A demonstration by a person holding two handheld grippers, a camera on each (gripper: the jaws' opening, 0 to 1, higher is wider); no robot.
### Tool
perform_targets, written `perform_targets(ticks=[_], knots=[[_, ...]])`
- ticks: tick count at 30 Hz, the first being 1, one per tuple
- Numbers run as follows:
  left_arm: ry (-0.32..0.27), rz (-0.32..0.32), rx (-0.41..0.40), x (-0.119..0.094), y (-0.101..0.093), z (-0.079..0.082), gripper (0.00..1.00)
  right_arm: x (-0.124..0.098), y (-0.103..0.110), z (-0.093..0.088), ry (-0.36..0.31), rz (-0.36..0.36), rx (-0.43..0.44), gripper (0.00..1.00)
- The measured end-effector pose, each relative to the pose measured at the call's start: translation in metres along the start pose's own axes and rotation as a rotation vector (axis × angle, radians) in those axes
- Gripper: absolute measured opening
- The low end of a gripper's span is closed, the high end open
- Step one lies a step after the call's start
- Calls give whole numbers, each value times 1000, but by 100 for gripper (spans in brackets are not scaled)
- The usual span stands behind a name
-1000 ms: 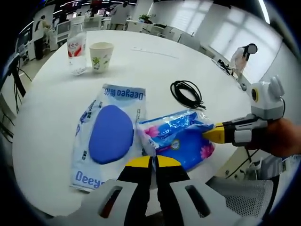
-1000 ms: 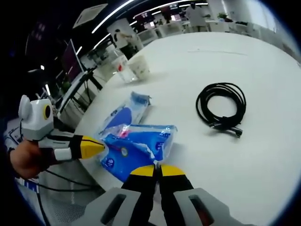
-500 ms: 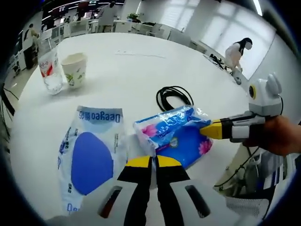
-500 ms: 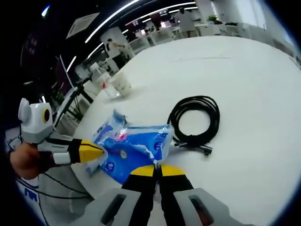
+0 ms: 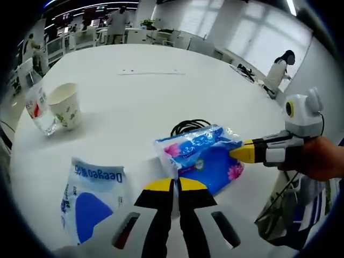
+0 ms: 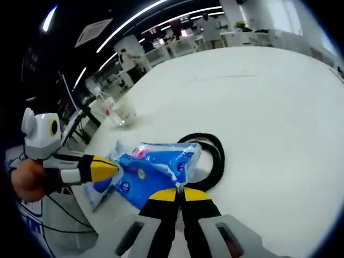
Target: Arrange the tabletop items into an orderly group along one side of the table until the central work area is clear of visible clutter.
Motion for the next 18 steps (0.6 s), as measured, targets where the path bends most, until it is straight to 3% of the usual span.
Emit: perform_targets(ticks=[4, 6, 8, 18], knots=[[6, -8, -2, 5, -8, 5, 0, 5, -9, 8, -12, -11, 10, 0], [9, -10, -1, 17, 3, 8, 0, 9, -15, 13, -14, -15, 12, 0], [7, -12, -4, 13, -10, 13, 0, 10, -16, 14, -20, -22, 16, 0], [1, -41, -14, 46, -4, 34, 0, 13, -39, 36, -51, -63, 52, 0]])
Point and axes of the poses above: the point that each gripper's makers call its tool centre point, and the gripper's own axes: x roughly forward along the fingers, y roughly to its left, z roughly out of its top, the point moved 2 cm from there along -x, roughly backward along the fingers, and after that the axes turned 3 degrees about -z, right-handed, at the moved point
